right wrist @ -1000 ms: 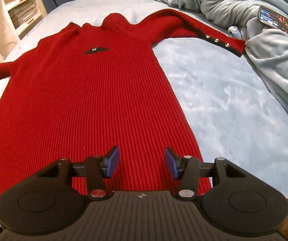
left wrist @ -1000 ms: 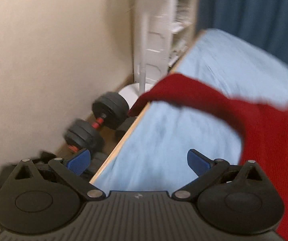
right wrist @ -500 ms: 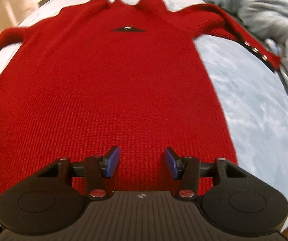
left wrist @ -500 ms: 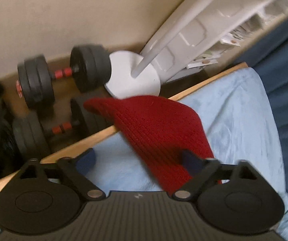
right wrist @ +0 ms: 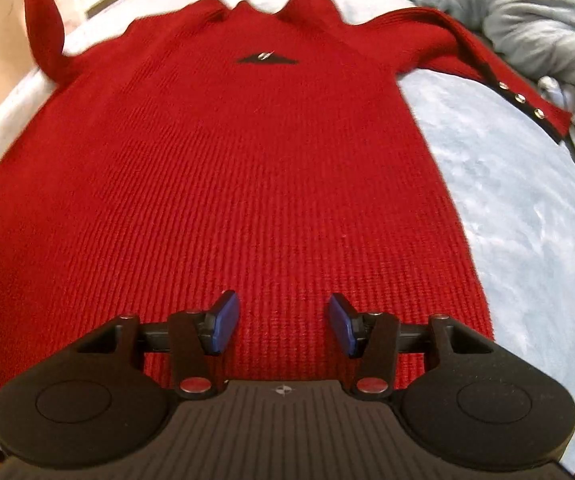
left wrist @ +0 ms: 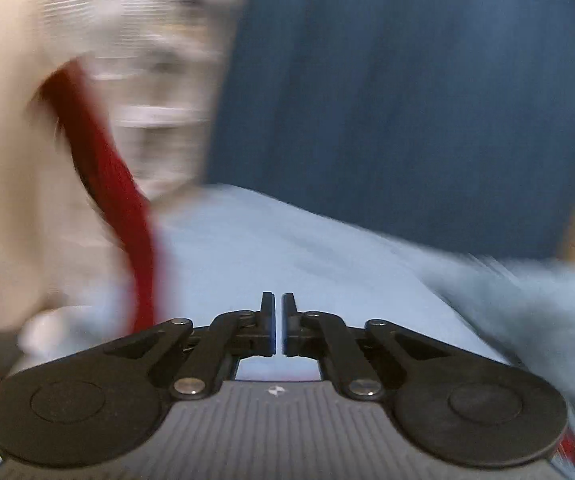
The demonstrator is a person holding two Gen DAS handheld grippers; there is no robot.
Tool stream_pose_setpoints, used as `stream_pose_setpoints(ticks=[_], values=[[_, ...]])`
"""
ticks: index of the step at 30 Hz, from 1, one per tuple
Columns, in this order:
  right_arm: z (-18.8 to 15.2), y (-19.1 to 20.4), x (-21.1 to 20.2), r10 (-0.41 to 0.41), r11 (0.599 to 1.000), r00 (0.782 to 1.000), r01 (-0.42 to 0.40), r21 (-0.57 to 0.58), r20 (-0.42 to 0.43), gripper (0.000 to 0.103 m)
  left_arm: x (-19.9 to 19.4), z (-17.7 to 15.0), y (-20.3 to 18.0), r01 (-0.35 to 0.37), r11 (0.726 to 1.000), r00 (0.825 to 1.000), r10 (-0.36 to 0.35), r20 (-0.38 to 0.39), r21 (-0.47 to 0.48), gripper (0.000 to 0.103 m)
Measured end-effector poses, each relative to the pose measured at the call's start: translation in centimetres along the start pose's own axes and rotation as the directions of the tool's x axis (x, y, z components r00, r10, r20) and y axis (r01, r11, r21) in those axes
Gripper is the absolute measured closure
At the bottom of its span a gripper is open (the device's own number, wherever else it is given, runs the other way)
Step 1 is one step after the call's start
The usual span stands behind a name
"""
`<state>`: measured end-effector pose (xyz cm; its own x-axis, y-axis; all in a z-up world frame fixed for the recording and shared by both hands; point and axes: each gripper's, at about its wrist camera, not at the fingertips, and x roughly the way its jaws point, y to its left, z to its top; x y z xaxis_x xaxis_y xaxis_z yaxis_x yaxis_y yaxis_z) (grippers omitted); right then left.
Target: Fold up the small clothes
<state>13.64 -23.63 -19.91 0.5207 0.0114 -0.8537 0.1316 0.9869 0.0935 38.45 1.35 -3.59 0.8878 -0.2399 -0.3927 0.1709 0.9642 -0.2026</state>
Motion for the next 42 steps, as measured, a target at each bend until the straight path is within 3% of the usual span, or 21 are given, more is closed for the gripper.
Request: stream_pose_setpoints(ticks=[2,3,4,7,9,12,15,19,21,22,23,24,25,27,29,32,34,35,37,40,42], values=[[0.2,-0.9,-0.5,0.011,0.999,1.0,-0.012,0.04,0.016,0.051,-1.7,-5.7,-5.0,0.115,0.988,0.986,-0.1,-0.137,0.107,0.053],[0.3,-1.6,-0.7,0.01,0.998,1.0,-0.011,0.055,0.021,0.051,-2.2,-8.8,-6.1,0.14,0.977,0.972,-0.105,-0.212,0.159,0.024],[0.3,-2.2,-0.8,0.005,0.998,1.0,-0.006,0.066,0.027,0.051,-2.5,-11.0,-6.5,0.138,0.97,0.964,-0.085,-0.252,0.2,0.015],[0.9,-4.7,-1.1,-0.014,0.996,0.999,0.01,0.091,0.047,0.051,-2.8,-14.8,-3.9,0.036,0.942,0.952,0.069,-0.298,0.333,0.015],[1.6,-6.0,-1.0,-0.026,0.994,0.998,0.019,0.111,0.061,0.051,-2.0,-13.4,-0.1,-0.083,0.942,0.951,0.172,-0.256,0.324,0.015],[2.5,-6.9,-0.3,-0.037,0.99,0.997,0.027,0.135,0.075,0.051,1.4,-8.4,5.0,-0.227,0.941,0.941,0.279,-0.193,0.251,0.014],[2.9,-6.3,0.3,-0.037,0.989,0.996,0.025,0.144,0.082,0.05,5.6,-4.3,6.5,-0.236,0.937,0.937,0.29,-0.195,0.256,0.014],[2.3,-4.7,1.4,-0.011,0.993,0.999,0.007,0.114,0.038,0.05,12.6,-2.6,4.7,-0.21,0.898,0.929,0.306,-0.208,0.387,0.002],[2.1,-4.2,2.0,-0.018,0.996,1.0,0.016,0.092,0.017,0.05,16.5,-3.7,3.6,-0.205,0.874,0.905,0.341,-0.255,0.44,0.004],[2.0,-4.2,2.2,-0.022,0.996,1.0,0.021,0.089,0.008,0.05,18.6,-4.6,3.4,-0.202,0.866,0.877,0.368,-0.309,0.458,0.029],[2.0,-4.2,2.4,-0.026,0.996,1.0,0.026,0.091,0.002,0.05,20.0,-5.3,3.4,-0.179,0.871,0.858,0.366,-0.362,0.457,0.062],[2.1,-4.2,2.5,-0.028,0.995,1.0,0.028,0.094,-0.001,0.05,21.3,-5.4,3.6,-0.151,0.892,0.833,0.347,-0.43,0.427,0.093],[2.2,-4.3,2.5,-0.029,0.995,1.0,0.029,0.097,-0.002,0.05,21.5,-5.1,4.3,-0.175,0.918,0.826,0.334,-0.454,0.356,0.095],[2.7,-4.4,2.5,-0.032,0.994,0.999,0.031,0.1,0.009,0.05,19.0,-3.1,5.5,-0.177,0.961,0.879,0.251,-0.406,0.211,0.096],[3.3,-4.7,2.3,-0.035,0.994,0.999,0.032,0.101,0.03,0.05,16.2,-0.6,6.7,-0.134,0.987,0.916,0.157,-0.37,0.086,0.096],[4.7,-5.2,2.3,-0.016,0.992,0.998,0.008,0.128,0.063,0.05,12.0,2.0,4.2,0.019,0.991,0.955,0.021,-0.297,0.129,0.096],[6.0,-5.8,2.3,0.015,0.984,0.995,-0.032,0.176,0.096,0.05,8.8,2.0,1.5,0.154,0.971,0.951,-0.095,-0.293,0.184,0.096],[6.7,-6.1,2.1,0.051,0.973,0.99,-0.078,0.217,0.128,0.05,6.9,1.4,0.0,0.227,0.949,0.943,-0.157,-0.294,0.219,0.096],[8.7,-7.2,2.4,0.148,0.926,0.967,-0.209,0.314,0.207,0.048,4.4,-0.9,-2.4,0.308,0.901,0.926,-0.21,-0.313,0.307,0.095],[12.2,-8.4,4.6,0.312,0.791,0.907,-0.413,0.452,0.282,0.042,3.5,-6.4,-4.2,0.333,0.833,0.909,-0.159,-0.385,0.441,0.089],[15.0,-8.4,7.0,0.429,0.686,0.849,-0.528,0.502,0.308,0.036,4.2,-9.7,-3.8,0.37,0.802,0.866,-0.114,-0.488,0.47,0.077]])
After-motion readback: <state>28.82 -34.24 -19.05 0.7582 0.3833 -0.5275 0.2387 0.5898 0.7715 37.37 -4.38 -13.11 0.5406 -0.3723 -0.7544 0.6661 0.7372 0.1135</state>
